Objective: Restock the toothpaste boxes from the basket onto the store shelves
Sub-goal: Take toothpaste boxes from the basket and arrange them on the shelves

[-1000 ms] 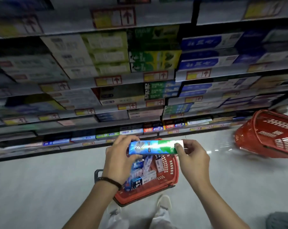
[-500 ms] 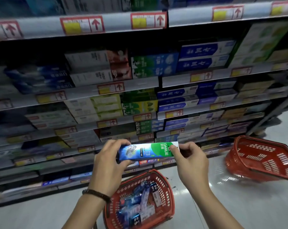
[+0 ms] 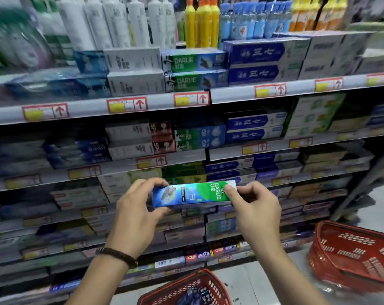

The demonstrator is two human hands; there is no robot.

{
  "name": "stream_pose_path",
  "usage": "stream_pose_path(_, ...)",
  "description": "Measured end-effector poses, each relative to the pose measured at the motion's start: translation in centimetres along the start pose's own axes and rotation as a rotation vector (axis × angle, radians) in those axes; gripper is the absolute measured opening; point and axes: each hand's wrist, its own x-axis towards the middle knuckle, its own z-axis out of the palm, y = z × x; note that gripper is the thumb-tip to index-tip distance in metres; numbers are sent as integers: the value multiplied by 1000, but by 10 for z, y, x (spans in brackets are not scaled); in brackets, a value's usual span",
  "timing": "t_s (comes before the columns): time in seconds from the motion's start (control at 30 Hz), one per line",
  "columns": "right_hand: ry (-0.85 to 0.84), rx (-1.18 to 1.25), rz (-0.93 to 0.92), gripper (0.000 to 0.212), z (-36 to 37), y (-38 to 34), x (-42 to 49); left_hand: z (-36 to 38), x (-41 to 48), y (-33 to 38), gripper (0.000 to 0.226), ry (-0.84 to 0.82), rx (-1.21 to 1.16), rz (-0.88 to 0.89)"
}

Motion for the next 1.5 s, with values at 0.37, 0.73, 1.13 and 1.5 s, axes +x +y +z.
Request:
stream_pose_path(0.37, -70, 287, -16, 21, -8, -47, 30, -23, 9, 46, 55, 154, 21, 26)
stream_pose_path(0.73, -161, 735, 245, 64, 43, -92, 1, -45, 17, 50, 52, 286, 10, 1)
stream_pose_path(1.13, -175, 675, 189, 59, 84, -111, -15, -46, 29, 40, 59, 264, -46, -1)
stream_pose_path(1.5, -176, 613, 73, 53, 75, -107, 19, -42, 48, 42, 14, 154, -240, -5)
